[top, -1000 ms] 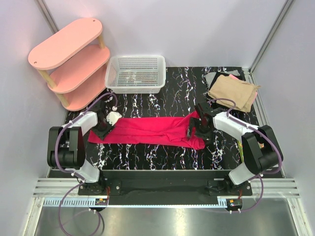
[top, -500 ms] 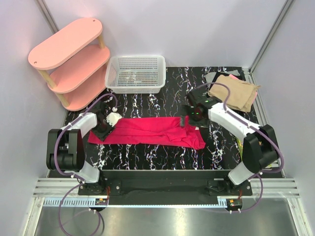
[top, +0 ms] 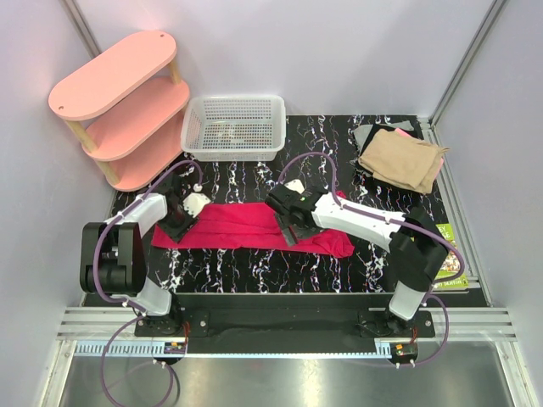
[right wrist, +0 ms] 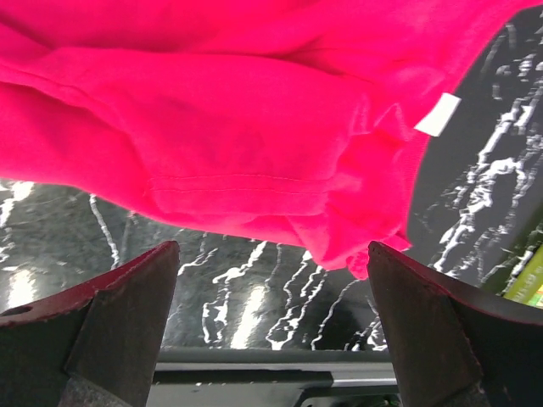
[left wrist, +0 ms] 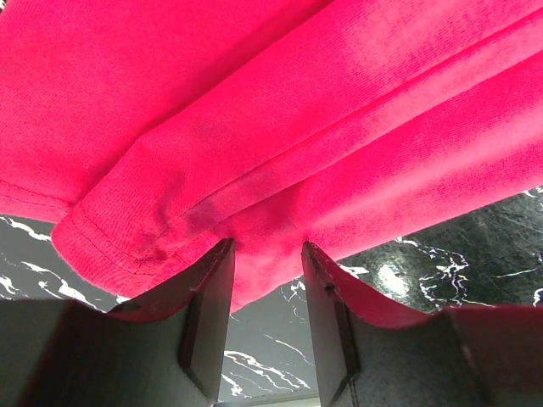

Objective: Fold and stack the t-shirts
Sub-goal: Fold the other side of the tshirt into a rectangle

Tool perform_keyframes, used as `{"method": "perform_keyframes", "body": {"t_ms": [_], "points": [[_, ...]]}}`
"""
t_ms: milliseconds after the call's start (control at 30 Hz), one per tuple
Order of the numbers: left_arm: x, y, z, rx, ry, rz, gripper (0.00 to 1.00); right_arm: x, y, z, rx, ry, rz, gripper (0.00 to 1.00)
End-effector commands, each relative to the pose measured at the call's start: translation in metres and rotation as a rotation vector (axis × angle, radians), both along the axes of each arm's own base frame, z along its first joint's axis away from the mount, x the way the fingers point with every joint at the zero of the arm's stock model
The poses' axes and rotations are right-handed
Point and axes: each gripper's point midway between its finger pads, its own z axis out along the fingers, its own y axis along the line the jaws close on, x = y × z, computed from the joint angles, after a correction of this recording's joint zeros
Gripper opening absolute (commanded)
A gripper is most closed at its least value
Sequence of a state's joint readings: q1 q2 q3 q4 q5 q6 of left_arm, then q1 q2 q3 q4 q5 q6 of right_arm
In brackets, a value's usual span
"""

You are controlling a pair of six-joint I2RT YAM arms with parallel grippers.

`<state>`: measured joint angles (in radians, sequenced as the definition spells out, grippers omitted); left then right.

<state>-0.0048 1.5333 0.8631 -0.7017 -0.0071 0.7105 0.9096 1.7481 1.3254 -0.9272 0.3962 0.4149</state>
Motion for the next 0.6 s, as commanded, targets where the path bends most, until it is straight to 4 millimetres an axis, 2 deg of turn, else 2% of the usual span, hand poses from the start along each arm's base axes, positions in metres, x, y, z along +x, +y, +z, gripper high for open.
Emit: {"method": "perform_keyframes", "body": {"t_ms": [0,167,400,567], "points": [[0.014,0.002,0.007,-0.026,-0.041,0.006,0.42,0.013,-0.008,0.009,-0.074,-0.092,-0.012,1.0],[0.013,0.004,0.007,-0.024,-0.041,0.01,0.42,0.005,0.013,0.001,-0.043,-0.071,0.044,0.95],[0.015,0.006,0.008,-0.022,-0.045,0.015,0.42,-0.006,0.042,-0.015,-0.069,-0.053,0.131,0.97],[0.014,0.006,0.008,-0.025,-0.046,0.014,0.42,0.002,0.041,-0.014,-0.092,-0.088,0.12,0.92]]}}
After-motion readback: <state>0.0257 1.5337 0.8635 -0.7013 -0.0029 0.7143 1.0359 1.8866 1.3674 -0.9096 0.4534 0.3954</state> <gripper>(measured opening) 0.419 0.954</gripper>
